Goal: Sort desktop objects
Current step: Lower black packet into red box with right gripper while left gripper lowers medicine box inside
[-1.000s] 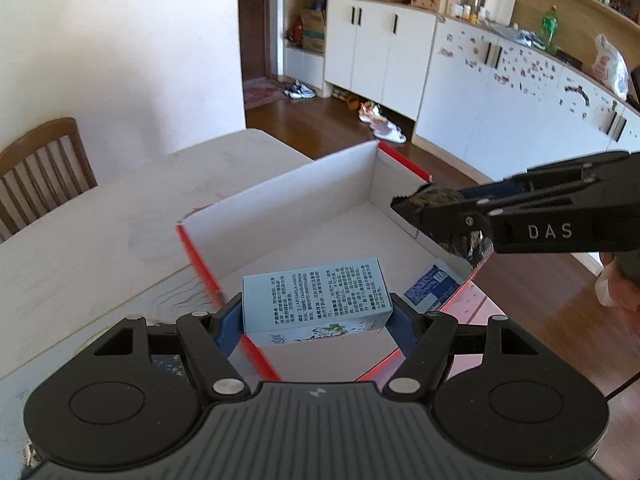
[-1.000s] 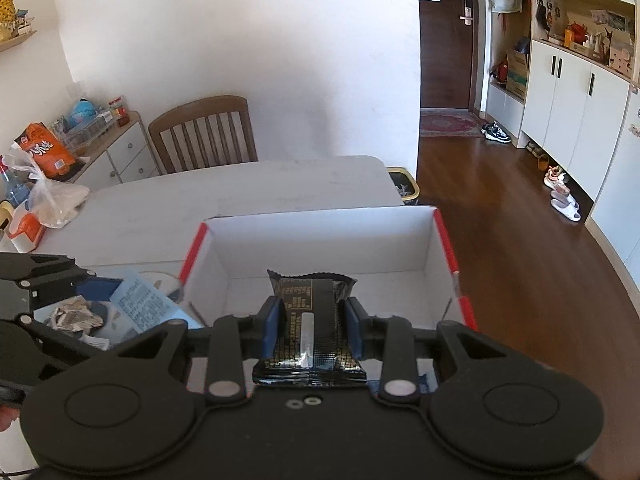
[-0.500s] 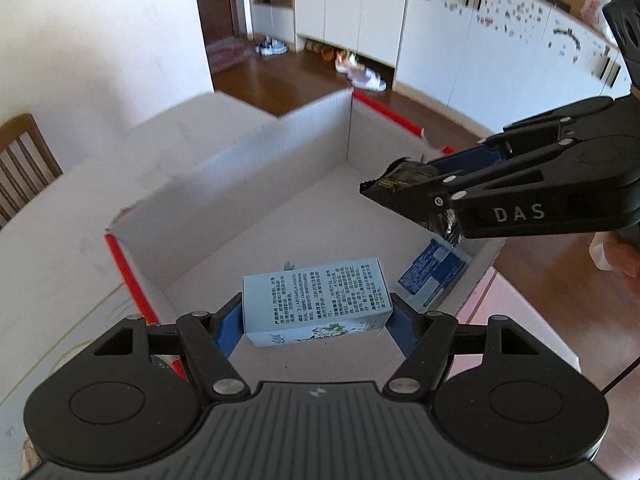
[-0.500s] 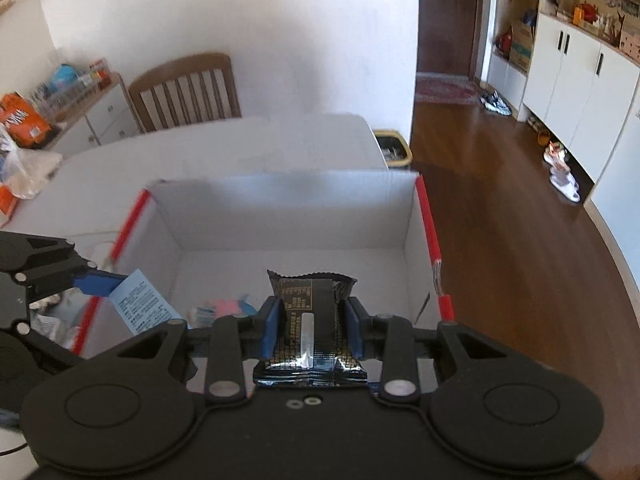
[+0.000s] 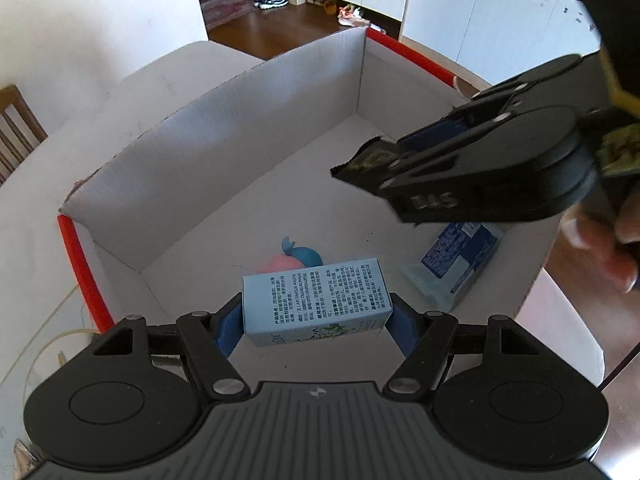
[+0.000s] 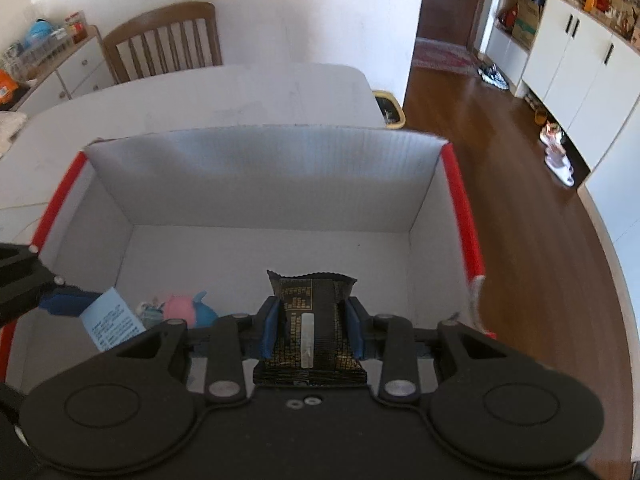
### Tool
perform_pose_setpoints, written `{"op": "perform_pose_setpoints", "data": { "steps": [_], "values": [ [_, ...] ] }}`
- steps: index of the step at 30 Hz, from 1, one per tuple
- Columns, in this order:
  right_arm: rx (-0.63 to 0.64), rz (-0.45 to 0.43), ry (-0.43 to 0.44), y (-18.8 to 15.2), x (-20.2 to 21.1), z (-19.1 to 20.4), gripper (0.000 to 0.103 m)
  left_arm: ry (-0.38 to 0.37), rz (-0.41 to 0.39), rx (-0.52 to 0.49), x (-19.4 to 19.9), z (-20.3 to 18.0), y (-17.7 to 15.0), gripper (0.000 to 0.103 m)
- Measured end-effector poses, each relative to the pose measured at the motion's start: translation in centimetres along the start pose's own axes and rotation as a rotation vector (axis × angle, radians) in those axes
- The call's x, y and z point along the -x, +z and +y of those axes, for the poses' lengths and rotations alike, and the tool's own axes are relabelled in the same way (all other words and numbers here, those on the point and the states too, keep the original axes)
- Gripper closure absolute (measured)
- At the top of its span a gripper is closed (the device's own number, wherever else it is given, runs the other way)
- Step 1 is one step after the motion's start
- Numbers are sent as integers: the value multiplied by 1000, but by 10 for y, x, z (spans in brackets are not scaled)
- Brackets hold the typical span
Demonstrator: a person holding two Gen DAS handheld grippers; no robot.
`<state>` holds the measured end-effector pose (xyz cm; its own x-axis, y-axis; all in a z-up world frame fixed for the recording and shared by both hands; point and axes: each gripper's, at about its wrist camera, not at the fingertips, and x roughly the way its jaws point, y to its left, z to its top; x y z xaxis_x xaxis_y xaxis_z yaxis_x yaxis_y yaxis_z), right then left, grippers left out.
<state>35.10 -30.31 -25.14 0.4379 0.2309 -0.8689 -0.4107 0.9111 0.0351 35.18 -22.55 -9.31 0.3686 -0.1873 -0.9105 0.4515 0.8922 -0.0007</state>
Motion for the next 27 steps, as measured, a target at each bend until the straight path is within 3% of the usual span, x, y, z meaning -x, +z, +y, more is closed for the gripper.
{"op": "perform_pose_setpoints", "data": {
  "steps": [5, 15, 27],
  "values": [
    [29, 35, -32, 3, -15, 9, 69, -38, 55, 84, -11, 17, 5, 31],
    [82, 184, -57, 4, -41, 22, 69, -14, 137, 28, -30, 7, 12, 31],
    [81, 209, -41, 4, -45, 22, 61, 41, 178, -66, -36, -5, 15, 30]
  ]
}}
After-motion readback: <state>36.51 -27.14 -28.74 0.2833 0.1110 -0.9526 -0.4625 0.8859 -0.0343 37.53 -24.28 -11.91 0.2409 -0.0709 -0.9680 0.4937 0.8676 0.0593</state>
